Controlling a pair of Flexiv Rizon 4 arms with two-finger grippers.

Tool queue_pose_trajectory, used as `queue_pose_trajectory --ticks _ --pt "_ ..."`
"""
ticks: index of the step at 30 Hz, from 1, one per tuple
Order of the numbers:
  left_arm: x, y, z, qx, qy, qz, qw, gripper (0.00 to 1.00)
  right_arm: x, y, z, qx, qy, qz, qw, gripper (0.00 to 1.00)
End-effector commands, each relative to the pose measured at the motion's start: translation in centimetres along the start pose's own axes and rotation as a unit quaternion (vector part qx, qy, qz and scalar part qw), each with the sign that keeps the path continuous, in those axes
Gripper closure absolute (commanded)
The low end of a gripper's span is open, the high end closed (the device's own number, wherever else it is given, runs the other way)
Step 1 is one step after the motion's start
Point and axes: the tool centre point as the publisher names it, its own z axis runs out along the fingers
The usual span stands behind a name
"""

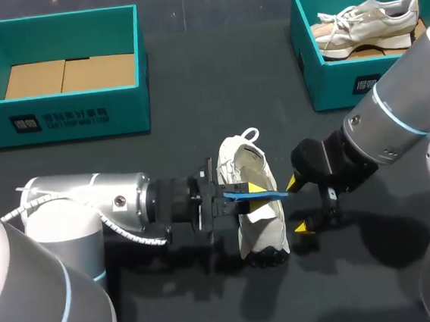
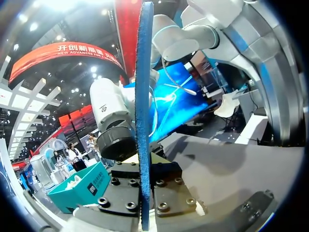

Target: Take the shoe out of the shoebox, open the shoe tongue, remove and reinsert the insole, then place the shoe into the shoebox

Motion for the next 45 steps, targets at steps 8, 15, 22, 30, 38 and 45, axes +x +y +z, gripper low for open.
queue_pose_trajectory --ticks 8,15,22,30,38,45 --pt "-0.5 1.6 1.8 -0.007 -0.006 -0.009 1.0 1.0 0.2 0.0 0.1 0.0 -0.002 0.0 1.0 0.0" --pt "-0.8 2.8 1.7 -0.017 -0.01 -0.017 1.0 1.0 0.2 0.0 0.1 0.0 -0.002 0.0 1.0 0.0" --pt "-1.2 3.5 1.4 -0.028 -0.013 -0.023 0.999 1.0 0.2 0.0 0.1 0.0 -0.002 0.0 1.0 0.0" --pt "-0.9 4.0 0.8 -0.035 -0.012 -0.025 0.999 1.0 0.2 0.0 0.1 0.0 -0.002 0.0 1.0 0.0" --pt "-0.4 4.3 0.2 -0.036 -0.003 -0.014 0.999 1.0 0.2 0.0 0.1 0.0 -0.002 0.0 1.0 0.0" --pt "-0.4 5.0 -0.2 -0.037 -0.006 -0.009 0.999 1.0 0.2 0.0 0.1 0.0 -0.002 0.0 1.0 0.0"
